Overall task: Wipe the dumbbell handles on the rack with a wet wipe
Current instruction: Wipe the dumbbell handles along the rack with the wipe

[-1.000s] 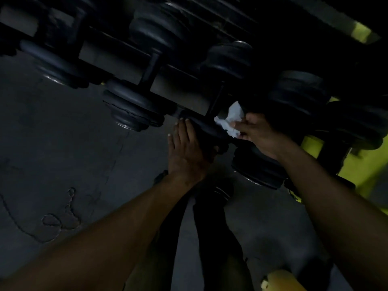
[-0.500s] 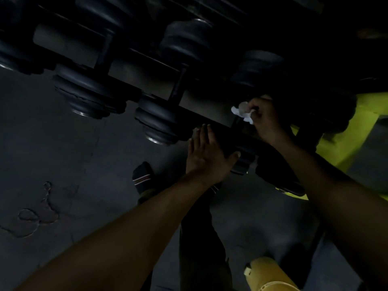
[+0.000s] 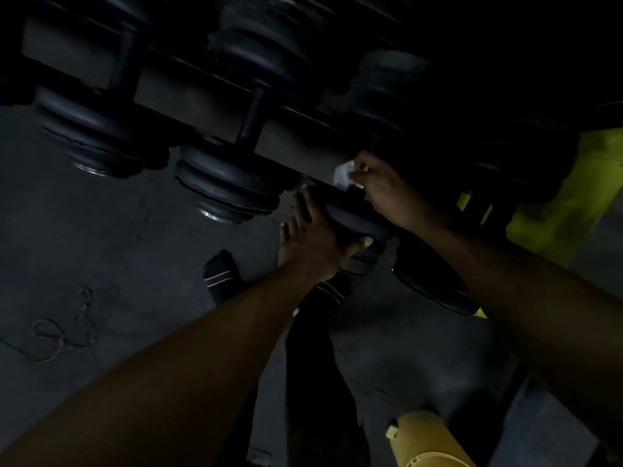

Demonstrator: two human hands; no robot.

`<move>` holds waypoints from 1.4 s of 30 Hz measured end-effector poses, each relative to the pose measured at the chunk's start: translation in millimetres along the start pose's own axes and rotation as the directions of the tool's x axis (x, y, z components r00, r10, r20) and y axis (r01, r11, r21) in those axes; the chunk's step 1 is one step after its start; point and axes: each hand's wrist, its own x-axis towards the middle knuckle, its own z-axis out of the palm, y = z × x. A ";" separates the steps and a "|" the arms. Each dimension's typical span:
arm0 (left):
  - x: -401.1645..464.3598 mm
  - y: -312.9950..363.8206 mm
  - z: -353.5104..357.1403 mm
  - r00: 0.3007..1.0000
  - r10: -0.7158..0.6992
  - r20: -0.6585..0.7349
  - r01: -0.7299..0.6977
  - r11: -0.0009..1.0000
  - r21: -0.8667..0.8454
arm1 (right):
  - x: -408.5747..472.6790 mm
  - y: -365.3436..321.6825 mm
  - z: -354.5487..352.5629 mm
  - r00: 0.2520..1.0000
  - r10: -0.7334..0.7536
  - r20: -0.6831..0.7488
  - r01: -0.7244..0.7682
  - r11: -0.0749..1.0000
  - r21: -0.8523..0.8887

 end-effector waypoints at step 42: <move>-4.3 2.6 -4.8 1.000 0.009 0.002 -0.009 0.999 0.049 | -12.2 -23.3 -10.0 0.658 0.653 0.375 -0.592 0.142 0.793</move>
